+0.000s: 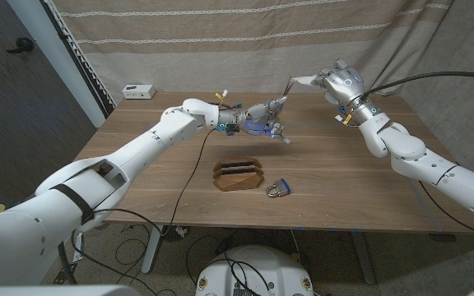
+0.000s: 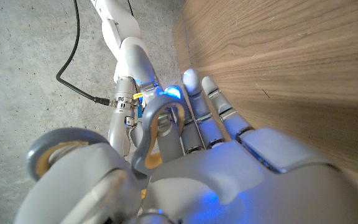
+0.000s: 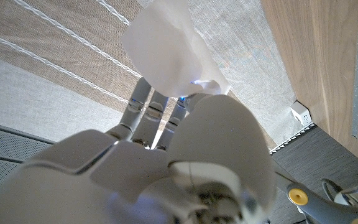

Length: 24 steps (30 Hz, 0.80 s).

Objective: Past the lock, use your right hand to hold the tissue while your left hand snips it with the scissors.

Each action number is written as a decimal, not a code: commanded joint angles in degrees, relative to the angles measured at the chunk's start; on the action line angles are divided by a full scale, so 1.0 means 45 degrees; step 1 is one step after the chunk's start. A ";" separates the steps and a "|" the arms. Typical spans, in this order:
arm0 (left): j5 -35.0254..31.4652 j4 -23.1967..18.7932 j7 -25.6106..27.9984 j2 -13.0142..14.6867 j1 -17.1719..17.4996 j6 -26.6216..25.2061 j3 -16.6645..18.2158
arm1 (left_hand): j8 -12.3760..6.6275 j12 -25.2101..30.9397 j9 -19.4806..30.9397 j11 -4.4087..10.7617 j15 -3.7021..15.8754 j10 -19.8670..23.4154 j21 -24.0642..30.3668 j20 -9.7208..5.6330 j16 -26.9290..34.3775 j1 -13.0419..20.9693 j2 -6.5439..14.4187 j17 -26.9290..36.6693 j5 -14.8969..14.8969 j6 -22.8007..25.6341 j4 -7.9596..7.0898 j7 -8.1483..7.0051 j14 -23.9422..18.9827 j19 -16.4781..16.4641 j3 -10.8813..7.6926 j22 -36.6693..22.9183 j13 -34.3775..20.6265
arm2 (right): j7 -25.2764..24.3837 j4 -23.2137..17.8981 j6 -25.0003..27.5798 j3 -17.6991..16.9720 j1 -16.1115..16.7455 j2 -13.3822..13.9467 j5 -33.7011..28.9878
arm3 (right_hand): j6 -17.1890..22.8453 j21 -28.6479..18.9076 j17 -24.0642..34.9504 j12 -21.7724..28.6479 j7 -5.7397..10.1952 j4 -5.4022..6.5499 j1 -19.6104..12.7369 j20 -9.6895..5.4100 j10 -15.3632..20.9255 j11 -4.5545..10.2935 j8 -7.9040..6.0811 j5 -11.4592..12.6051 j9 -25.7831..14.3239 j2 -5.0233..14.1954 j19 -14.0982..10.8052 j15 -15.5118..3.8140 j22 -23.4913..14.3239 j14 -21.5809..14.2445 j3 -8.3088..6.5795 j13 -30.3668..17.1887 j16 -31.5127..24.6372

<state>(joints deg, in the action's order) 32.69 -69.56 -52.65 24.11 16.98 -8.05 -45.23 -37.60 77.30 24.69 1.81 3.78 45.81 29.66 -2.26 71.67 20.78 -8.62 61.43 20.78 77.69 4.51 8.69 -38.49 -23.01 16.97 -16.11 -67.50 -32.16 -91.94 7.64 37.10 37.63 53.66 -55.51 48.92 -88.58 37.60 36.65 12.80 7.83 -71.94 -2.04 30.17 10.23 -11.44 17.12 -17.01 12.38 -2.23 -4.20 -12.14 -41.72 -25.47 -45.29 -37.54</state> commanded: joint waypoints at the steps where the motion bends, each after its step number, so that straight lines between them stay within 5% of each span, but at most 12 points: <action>1: -0.0083 0.0500 -0.0529 -0.0330 -0.0283 -0.0042 -0.0152 | -0.0026 0.3030 0.0033 0.0837 0.0973 0.0955 -0.0013 0.0034 0.0085 0.0100 -0.0068 0.0020 0.0067 0.0309 0.0443 0.0352 -0.0063 -0.0094 0.0579 -0.0036 -0.0901 | -0.0119 -0.0327 0.0139 -0.0215 0.0199 0.0164 -0.0154 | 0.0048 -0.0088 0.0085 0.0046 -0.0046 0.0014 -0.0034 -0.1986 -0.0054 0.0046 -0.0009 -0.0047 -0.0005 0.0043 0.0072 -0.1984 -0.0048 0.0097 -0.0100 -0.0037 -0.0120; 24: -0.0133 0.0548 -0.0538 -0.0452 -0.0396 -0.0425 -0.0223 | -0.0053 0.3031 0.0034 0.0799 0.0974 0.0983 -0.0018 0.0028 0.0101 0.0106 -0.0072 0.0060 0.0084 0.0312 0.0432 0.0358 -0.0066 -0.0111 0.0582 -0.0053 -0.0901 | -0.0339 -0.0420 -0.0322 -0.0357 0.0419 0.0256 -0.0162 | 0.0074 -0.0212 0.0288 0.0076 -0.0052 -0.0048 -0.0071 -0.1997 -0.0185 0.0127 -0.0043 -0.0140 0.0101 0.0057 0.0454 -0.1945 -0.0159 0.0537 -0.0094 -0.0227 -0.0443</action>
<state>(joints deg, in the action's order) 32.41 -67.42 -54.71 22.42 15.72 -9.42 -45.90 -37.60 77.30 24.80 1.63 3.78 46.01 29.66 -2.26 71.67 20.94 -8.46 61.41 20.78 77.93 4.51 8.74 -38.49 -23.01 16.97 -16.10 -67.50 -33.15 -94.02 7.07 35.61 39.35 54.84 -55.95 48.92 -89.21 38.64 36.65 12.80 7.83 -71.94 -2.03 29.65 10.77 -11.44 16.68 -16.48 12.38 -0.80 -3.83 -12.67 -39.97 -25.47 -46.07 -38.99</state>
